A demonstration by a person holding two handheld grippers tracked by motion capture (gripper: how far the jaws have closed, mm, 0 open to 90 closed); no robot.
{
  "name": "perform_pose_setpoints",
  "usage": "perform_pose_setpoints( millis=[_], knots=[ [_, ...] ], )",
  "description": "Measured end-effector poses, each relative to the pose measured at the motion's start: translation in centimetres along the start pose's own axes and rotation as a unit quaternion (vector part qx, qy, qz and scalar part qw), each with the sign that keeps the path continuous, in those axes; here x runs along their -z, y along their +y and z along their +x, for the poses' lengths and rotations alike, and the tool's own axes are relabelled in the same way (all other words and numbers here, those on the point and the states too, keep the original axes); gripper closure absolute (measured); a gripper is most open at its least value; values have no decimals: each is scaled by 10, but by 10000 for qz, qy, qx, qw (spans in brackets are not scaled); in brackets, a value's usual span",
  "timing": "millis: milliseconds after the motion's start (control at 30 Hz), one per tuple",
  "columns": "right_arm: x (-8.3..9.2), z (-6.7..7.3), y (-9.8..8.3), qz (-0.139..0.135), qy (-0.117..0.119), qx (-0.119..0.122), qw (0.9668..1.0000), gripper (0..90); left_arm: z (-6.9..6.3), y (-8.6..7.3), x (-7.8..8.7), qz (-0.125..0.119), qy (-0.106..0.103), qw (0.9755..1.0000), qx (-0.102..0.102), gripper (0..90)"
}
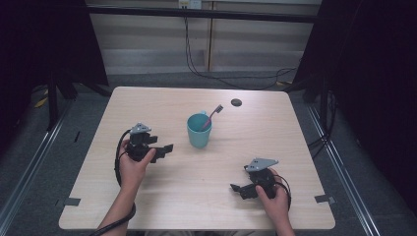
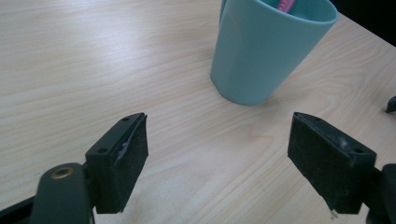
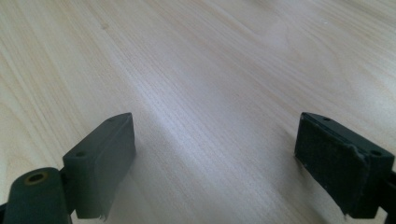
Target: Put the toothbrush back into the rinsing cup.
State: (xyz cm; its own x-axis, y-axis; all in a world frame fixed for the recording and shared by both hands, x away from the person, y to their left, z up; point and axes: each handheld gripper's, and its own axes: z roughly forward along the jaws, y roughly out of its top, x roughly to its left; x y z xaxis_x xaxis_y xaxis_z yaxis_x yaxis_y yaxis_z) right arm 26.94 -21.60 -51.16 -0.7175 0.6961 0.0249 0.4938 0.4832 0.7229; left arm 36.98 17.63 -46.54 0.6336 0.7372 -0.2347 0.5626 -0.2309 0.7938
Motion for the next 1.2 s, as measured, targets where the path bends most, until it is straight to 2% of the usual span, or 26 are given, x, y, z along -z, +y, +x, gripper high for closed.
perform_pose_setpoints(
  millis=[367,600,1200],
  knots=[
    [0,0,0,-1,2,-1,10000,119,4,-9,7,7,10,10000,-17,204],
    [0,0,0,0,2,-1,10000,119,6,-16,10,111,49,9999,-114,204],
    [0,0,0,1,0,1,10000,119,11,-37,17,240,64,9996,-146,205]
  ],
)
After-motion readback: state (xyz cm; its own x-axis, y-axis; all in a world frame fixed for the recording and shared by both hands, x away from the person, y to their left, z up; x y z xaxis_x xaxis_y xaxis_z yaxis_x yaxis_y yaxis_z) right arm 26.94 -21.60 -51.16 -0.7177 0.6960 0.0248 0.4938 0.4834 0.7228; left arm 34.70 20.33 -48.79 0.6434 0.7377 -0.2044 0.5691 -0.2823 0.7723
